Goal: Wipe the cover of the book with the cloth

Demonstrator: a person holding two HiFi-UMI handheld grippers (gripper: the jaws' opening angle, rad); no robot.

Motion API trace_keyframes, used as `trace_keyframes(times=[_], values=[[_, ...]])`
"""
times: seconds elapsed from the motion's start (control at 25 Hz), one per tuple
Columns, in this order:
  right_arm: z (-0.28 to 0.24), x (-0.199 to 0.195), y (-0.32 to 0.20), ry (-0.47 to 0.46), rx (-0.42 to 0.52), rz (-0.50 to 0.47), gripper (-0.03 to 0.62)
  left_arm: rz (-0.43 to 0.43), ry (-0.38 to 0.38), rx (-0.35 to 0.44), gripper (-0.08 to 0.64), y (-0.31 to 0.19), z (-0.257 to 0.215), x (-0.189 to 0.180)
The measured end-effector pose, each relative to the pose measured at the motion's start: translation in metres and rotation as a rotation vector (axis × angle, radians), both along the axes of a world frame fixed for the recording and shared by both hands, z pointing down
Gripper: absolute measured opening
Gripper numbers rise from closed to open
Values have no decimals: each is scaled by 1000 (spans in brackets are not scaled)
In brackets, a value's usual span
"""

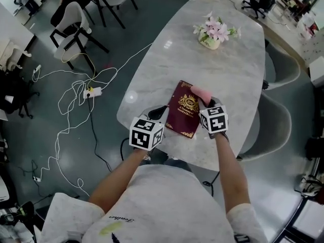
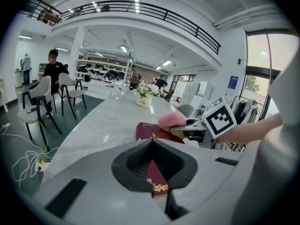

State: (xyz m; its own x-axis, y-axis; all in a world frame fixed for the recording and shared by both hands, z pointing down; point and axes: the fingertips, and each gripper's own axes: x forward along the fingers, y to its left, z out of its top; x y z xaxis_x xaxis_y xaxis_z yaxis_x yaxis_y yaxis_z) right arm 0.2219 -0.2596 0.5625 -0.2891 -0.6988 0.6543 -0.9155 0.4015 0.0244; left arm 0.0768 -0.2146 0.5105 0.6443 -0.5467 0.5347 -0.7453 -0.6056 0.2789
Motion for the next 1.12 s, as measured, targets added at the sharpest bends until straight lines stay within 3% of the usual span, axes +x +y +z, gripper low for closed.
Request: trace_keyframes(times=[1.12], values=[[2, -68, 110, -58, -25, 171, 20, 219, 77, -16, 8, 39, -1, -14]])
